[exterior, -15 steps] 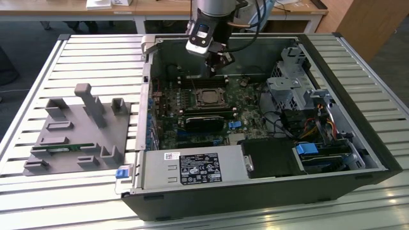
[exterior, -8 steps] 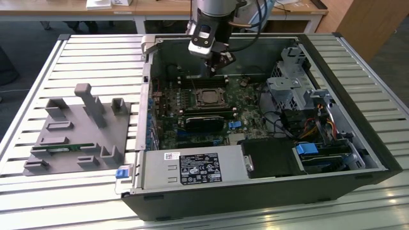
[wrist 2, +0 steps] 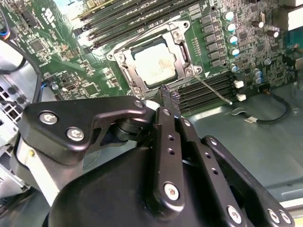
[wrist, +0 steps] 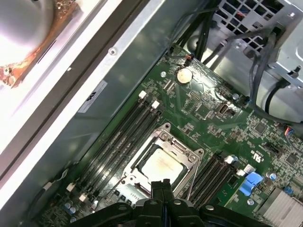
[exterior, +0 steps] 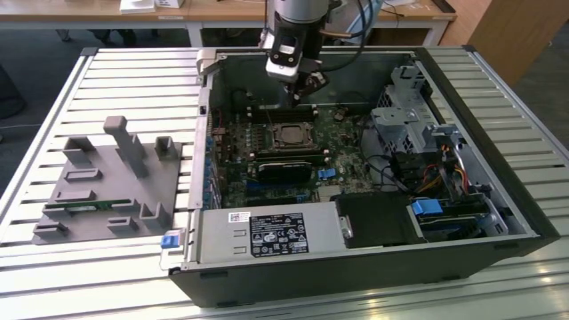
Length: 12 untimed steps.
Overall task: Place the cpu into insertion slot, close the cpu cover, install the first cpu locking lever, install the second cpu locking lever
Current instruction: 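Install the first cpu locking lever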
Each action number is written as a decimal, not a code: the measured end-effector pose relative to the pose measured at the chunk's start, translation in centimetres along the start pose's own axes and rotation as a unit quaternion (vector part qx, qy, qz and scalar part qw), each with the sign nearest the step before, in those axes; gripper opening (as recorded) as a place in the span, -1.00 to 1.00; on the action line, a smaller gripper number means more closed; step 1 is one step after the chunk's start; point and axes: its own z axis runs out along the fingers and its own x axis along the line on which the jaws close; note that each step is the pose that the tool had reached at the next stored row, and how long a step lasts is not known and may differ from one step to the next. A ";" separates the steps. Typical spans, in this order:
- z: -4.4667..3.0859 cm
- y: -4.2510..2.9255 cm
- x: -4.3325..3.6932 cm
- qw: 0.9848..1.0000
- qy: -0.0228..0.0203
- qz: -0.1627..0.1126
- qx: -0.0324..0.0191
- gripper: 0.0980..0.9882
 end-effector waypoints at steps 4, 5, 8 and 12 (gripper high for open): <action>0.00 0.00 0.00 1.000 0.001 -0.016 0.000 -0.98; 0.00 0.00 0.00 1.000 0.001 -0.020 0.000 -0.98; 0.00 0.00 0.00 0.999 0.002 -0.033 0.001 -0.98; 0.00 0.00 0.00 0.999 0.002 -0.049 0.001 -0.98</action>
